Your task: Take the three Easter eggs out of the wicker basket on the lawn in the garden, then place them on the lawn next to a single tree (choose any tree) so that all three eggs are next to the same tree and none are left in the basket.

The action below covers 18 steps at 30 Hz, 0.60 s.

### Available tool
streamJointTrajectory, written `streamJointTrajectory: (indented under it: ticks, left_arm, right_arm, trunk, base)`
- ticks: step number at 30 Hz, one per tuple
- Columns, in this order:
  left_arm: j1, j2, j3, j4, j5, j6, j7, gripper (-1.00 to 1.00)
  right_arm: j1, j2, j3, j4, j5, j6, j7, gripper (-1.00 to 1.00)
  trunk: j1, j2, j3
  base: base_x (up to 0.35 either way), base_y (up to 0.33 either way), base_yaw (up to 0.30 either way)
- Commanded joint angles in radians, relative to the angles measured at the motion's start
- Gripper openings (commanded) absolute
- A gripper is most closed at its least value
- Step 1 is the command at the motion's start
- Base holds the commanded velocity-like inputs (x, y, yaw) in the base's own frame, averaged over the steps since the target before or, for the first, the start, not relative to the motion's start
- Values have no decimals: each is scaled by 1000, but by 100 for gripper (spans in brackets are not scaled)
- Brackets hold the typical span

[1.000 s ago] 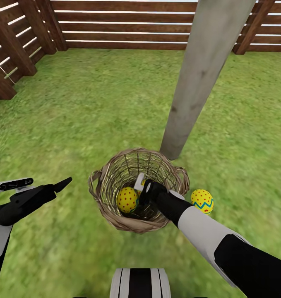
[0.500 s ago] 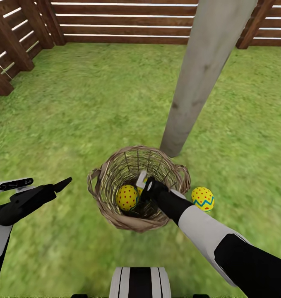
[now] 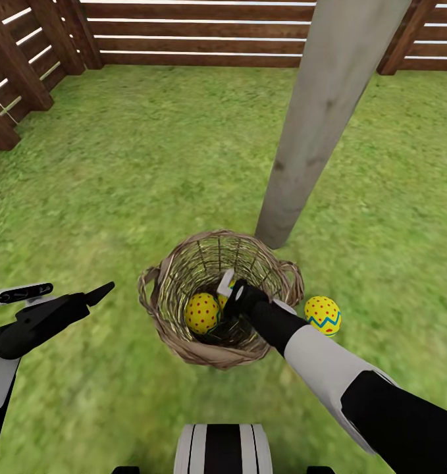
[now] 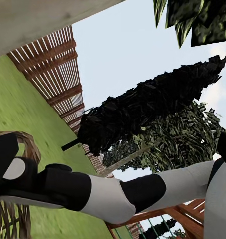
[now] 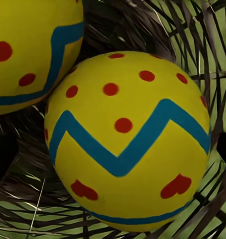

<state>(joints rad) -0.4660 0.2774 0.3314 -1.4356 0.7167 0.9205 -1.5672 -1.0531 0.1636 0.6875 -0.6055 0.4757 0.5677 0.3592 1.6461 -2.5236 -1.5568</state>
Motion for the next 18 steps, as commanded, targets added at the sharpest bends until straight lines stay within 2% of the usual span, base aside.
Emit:
streamJointTrajectory:
  ticks: [1, 7, 12, 18]
  left_arm:
    - [0, 0, 0, 0, 0, 11, -4, 100]
    - [0, 0, 0, 0, 0, 11, -4, 100]
    - [0, 0, 0, 0, 0, 11, -4, 100]
    - [0, 0, 0, 0, 0, 11, -4, 100]
  right_arm:
    - [-1, -1, -1, -4, 11, 4, 9, 100]
    - [-2, -2, -3, -15, 11, 7, 8, 100]
    - [-26, -2, -3, -18, 11, 66, 8, 100]
    - [-34, -3, -3, -17, 11, 78, 7, 100]
  trunk:
    - [0, 0, -1]
    - [0, 0, -3]
    - [0, 0, -10]
    - [0, 0, -20]
  base:
    - [0, 0, 0]
    - [0, 0, 0]
    - [0, 0, 0]
    - [0, 0, 0]
